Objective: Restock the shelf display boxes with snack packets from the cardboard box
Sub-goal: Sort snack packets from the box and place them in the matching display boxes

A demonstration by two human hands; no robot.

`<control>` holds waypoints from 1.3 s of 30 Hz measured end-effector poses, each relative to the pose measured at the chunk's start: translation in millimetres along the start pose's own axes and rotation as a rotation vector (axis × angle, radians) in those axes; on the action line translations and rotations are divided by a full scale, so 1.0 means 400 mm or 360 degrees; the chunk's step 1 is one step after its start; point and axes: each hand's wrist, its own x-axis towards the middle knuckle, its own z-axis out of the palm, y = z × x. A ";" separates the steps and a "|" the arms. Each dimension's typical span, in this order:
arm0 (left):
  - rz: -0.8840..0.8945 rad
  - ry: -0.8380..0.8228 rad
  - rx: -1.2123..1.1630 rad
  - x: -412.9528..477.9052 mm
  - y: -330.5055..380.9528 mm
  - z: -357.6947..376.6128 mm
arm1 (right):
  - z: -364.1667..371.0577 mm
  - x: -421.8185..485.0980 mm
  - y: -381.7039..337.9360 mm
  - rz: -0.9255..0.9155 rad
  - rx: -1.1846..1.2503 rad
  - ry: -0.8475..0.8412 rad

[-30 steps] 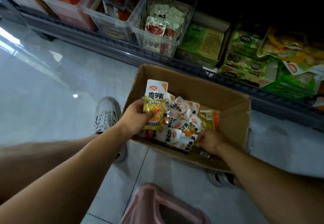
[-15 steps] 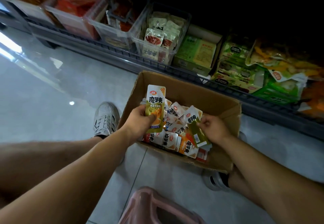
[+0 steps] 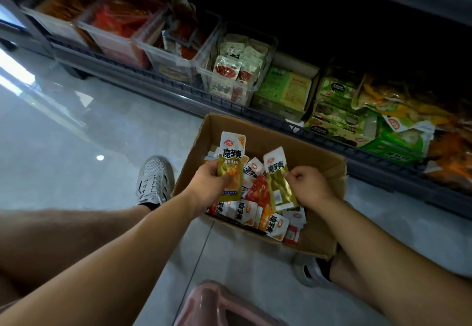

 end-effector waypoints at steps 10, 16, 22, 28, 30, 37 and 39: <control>0.0027 -0.0250 -0.0361 -0.010 0.020 0.035 | 0.025 -0.051 -0.160 -0.0188 0.0550 -0.0184; 0.0053 -0.0415 -0.0411 -0.016 0.027 0.036 | 0.045 -0.071 -0.159 -0.0145 0.0738 -0.0398; 0.0046 -0.0167 -0.0245 0.008 0.011 0.024 | 0.039 -0.030 -0.115 0.0154 0.1464 -0.0442; -0.0018 -0.0086 -0.0226 0.021 0.002 -0.002 | 0.058 0.038 0.063 0.0274 0.0461 0.0145; -0.0044 -0.0072 -0.0235 0.031 -0.008 -0.010 | 0.089 0.060 0.125 0.0453 0.0438 0.0229; -0.0067 -0.0013 -0.0192 0.057 -0.029 -0.026 | 0.178 0.120 0.187 0.0734 0.0449 0.0254; -0.0065 0.0006 -0.0182 0.062 -0.031 -0.024 | 0.188 0.138 0.190 0.0750 0.0398 0.0257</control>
